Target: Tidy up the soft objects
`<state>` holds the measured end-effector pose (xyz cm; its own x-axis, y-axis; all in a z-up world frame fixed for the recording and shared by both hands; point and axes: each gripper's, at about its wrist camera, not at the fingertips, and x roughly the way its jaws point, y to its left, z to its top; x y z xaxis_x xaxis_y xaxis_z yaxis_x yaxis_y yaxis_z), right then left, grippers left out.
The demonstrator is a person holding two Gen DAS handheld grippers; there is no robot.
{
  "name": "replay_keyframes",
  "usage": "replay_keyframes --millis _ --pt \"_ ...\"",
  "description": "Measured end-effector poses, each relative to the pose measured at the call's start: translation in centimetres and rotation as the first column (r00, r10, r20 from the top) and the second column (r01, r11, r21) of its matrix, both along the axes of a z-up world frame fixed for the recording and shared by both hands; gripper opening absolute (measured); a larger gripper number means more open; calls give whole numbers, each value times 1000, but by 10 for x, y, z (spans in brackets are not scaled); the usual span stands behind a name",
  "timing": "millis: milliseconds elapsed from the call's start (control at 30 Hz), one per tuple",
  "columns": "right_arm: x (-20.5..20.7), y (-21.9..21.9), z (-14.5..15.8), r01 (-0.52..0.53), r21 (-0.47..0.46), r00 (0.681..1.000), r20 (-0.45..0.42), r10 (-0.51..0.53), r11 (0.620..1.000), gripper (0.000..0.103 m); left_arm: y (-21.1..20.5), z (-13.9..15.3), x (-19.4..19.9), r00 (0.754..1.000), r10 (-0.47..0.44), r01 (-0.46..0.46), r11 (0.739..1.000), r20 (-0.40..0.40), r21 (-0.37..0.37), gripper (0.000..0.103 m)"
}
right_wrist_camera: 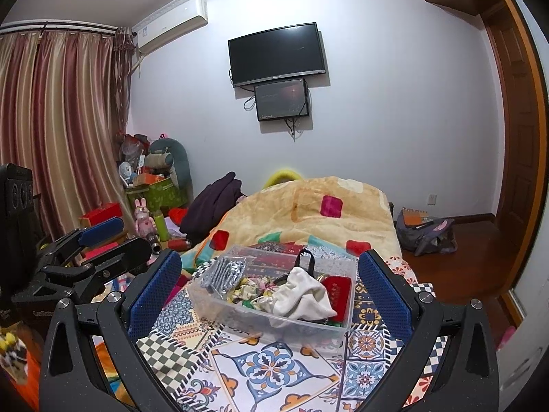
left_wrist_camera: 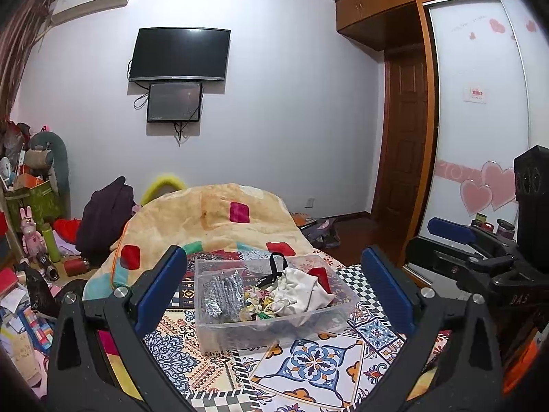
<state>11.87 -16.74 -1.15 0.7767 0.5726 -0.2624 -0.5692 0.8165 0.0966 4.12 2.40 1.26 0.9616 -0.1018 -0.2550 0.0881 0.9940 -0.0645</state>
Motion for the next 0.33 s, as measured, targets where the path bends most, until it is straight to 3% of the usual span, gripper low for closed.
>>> replay_keyframes --millis 333 --pt "2 0 -2 -5 -3 1000 -7 5 1000 103 1 2 0 1000 -7 7 1000 -4 -3 103"
